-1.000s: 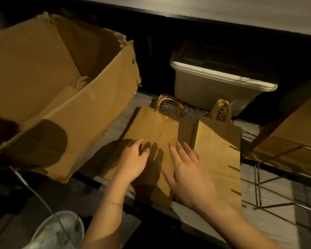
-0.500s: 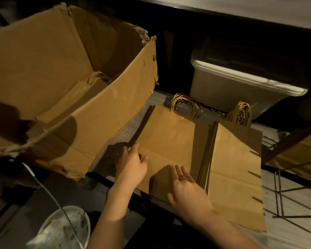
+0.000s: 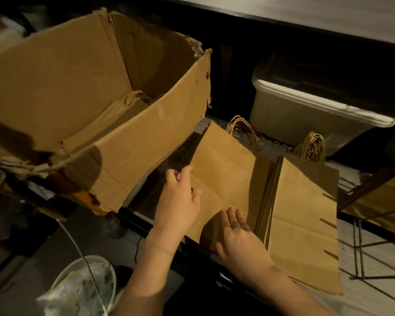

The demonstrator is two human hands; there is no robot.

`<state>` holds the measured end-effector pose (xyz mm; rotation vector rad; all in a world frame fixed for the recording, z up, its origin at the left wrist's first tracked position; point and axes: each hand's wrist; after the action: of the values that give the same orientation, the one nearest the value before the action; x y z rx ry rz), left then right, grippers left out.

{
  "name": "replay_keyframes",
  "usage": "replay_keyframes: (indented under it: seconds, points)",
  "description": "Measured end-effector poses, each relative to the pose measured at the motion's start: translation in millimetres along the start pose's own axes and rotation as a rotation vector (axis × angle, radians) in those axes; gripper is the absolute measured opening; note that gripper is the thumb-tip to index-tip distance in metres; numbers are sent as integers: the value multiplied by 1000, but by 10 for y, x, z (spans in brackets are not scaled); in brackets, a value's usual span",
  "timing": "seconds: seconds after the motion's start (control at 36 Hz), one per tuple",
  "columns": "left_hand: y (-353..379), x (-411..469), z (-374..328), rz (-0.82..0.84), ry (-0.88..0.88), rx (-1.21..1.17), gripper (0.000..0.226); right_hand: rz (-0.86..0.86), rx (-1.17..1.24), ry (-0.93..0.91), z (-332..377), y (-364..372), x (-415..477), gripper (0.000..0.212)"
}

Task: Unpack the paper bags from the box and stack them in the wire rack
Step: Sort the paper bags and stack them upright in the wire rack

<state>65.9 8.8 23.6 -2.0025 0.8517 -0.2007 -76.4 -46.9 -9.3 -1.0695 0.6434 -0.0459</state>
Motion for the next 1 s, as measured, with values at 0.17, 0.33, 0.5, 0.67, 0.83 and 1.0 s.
replay_keyframes:
  seconds: [0.17, 0.33, 0.5, 0.67, 0.83, 1.0]
  points:
    - [-23, -160, -108, -111, -31, -7, 58, -12, 38, 7, 8, -3, -70, 76]
    - [-68, -285, -245, -189, -11, 28, 36, -8, 136, -16, -36, -5, -183, 81]
    - [-188, -306, -308, -115, -19, -170, 34, -121, 391, -71, -165, -78, -298, 82]
    - [-366, -385, -234, -4, -38, -522, 30, -338, 719, -126, -348, -184, -397, 83]
    - [-594, -521, -198, -4, 13, -743, 26, -573, 1092, -88, -437, -409, -512, 84]
    - [-698, -629, -292, -106, 24, -912, 42, -550, 1464, -122, -550, -576, -646, 50]
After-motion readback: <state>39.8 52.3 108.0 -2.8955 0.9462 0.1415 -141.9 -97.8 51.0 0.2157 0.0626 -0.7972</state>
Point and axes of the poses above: each hand's wrist, its own x-axis towards the middle knuckle, its own y-axis out of the palm, z = x × y, and after that the axes turned 11 degrees about -y, right-handed
